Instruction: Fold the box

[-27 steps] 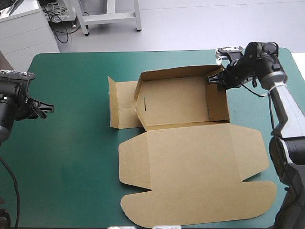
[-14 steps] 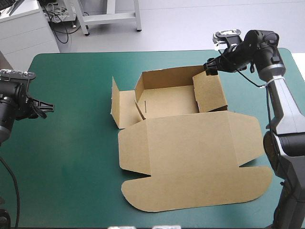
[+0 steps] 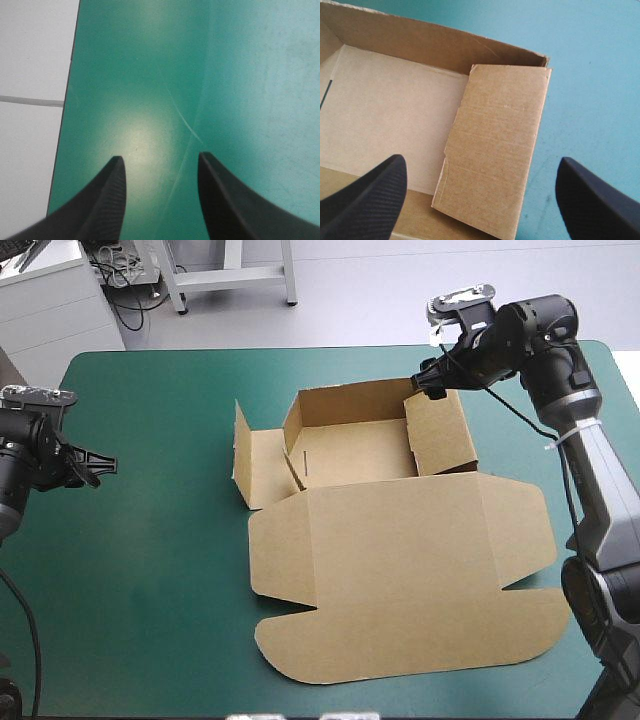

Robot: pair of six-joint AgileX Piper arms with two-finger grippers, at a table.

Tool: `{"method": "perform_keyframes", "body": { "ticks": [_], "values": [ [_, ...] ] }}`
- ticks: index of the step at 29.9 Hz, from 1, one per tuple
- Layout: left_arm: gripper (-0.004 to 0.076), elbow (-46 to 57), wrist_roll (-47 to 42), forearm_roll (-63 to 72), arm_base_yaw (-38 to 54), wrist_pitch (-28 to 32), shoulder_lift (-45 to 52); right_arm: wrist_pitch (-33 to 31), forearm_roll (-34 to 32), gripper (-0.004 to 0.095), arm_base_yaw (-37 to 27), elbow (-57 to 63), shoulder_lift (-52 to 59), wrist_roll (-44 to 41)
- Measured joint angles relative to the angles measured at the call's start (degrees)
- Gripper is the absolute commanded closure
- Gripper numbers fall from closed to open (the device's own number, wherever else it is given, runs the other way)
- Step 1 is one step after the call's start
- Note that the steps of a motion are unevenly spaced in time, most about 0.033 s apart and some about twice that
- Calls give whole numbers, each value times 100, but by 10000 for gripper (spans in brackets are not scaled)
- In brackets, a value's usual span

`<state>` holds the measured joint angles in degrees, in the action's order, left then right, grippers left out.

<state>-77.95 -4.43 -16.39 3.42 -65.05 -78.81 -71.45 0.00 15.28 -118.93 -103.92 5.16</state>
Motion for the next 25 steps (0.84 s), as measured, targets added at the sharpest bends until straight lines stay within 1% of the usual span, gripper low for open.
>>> {"method": "perform_keyframes", "body": {
  "ticks": [2, 7, 9, 14, 19, 23, 25],
  "values": [
    [400, 0, 18, 61, 0, 0, 0, 0, -51, 146, -30, 50, -82, -28],
    [400, 0, 47, 152, 0, 11, 0, 0, -66, 58, -262, 68, -428, -45],
    [400, 0, 47, 169, 0, 17, 0, 0, 0, 43, -372, 68, -595, -51],
    [400, 0, 60, 169, 0, 27, 0, 5, 73, 44, -513, 68, -1103, -75],
    [400, 0, 60, 169, 0, 29, 0, 9, 396, 50, -518, 75, -1556, -85],
    [400, 0, 60, 169, 0, 42, 0, 24, 426, 55, -518, 76, -1730, -85],
    [400, 0, 60, 170, 0, 42, 0, 24, 426, 96, -518, 76, -1763, -124]
  ]
}}
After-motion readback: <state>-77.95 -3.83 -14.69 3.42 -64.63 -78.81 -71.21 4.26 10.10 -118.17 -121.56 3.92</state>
